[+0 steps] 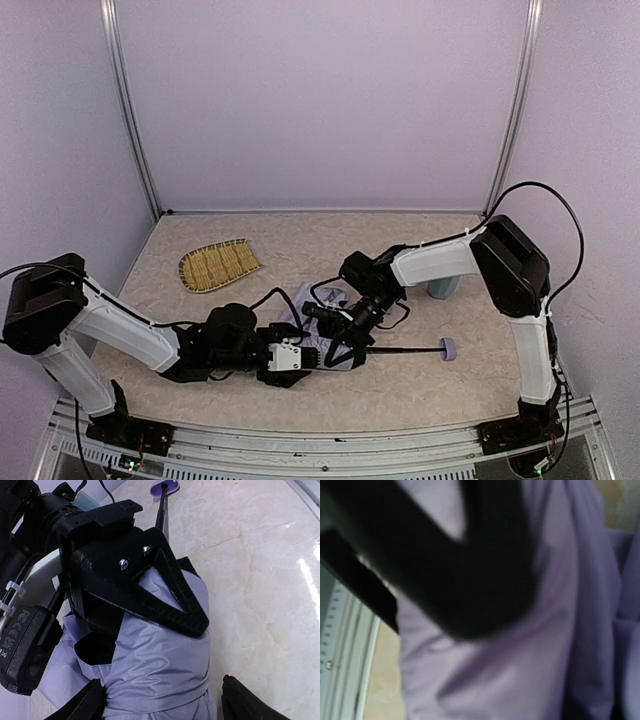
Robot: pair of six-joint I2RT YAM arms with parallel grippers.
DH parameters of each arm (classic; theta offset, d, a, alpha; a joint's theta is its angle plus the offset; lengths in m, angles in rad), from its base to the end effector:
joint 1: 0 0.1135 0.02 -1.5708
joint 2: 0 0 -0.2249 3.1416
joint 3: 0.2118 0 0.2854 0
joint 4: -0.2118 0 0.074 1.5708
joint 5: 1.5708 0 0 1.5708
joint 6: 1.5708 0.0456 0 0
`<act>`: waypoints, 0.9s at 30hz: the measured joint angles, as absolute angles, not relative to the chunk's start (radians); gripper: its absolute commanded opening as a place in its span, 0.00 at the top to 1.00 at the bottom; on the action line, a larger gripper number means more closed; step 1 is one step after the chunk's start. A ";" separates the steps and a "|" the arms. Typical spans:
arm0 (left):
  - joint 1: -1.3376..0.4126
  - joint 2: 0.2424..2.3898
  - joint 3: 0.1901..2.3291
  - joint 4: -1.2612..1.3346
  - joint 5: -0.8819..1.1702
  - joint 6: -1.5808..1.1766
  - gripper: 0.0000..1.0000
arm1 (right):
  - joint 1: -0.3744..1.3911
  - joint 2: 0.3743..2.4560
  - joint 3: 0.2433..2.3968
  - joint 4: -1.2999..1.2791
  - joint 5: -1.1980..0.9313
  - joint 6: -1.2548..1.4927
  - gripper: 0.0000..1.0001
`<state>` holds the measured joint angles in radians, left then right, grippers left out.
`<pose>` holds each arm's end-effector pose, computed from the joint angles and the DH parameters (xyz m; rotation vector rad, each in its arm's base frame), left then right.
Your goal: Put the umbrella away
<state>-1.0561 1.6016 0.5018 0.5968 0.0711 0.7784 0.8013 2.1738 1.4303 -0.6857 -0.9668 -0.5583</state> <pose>0.1506 -0.2729 0.0593 1.6788 1.2305 -0.2436 0.2567 0.3189 0.0551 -1.8177 2.0850 1.4641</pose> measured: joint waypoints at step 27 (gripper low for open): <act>-1.041 1.907 0.995 0.143 0.141 0.674 0.74 | 0.716 1.914 1.153 -0.560 -0.821 -0.393 0.32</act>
<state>-1.0409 1.9072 0.9955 0.1429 0.1406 0.6739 0.7162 1.9141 1.1526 -0.5602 -0.8211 -0.3931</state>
